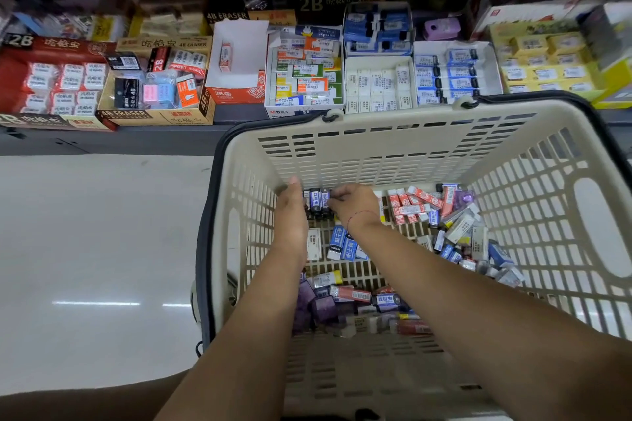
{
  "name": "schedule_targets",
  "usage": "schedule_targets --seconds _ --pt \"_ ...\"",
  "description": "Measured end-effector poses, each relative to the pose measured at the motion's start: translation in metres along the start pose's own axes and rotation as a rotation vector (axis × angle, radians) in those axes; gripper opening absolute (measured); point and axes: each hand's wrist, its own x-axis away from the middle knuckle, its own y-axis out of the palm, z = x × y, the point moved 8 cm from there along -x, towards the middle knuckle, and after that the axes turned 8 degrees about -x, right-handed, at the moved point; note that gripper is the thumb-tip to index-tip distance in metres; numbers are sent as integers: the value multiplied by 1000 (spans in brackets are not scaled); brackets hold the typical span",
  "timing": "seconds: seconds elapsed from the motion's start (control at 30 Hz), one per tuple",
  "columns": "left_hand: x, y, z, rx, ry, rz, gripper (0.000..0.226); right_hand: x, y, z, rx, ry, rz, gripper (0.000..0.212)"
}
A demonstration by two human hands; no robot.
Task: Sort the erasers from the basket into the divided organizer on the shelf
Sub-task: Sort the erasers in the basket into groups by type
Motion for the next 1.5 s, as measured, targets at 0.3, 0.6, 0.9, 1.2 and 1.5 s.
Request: schedule_targets --seconds 0.3,0.6,0.9,1.2,1.5 --pt "11 -12 -19 60 -133 160 47 4 -7 -5 89 -90 18 12" --pt "14 -5 -30 424 -284 72 54 11 13 -8 101 -153 -133 21" --pt "17 -3 -37 451 -355 32 46 18 44 -14 159 -143 -300 21" --pt "15 -1 -33 363 -279 31 56 26 7 -15 86 -110 -430 21" --pt "17 2 -34 262 -244 50 58 -11 -173 9 861 -250 -214 11"
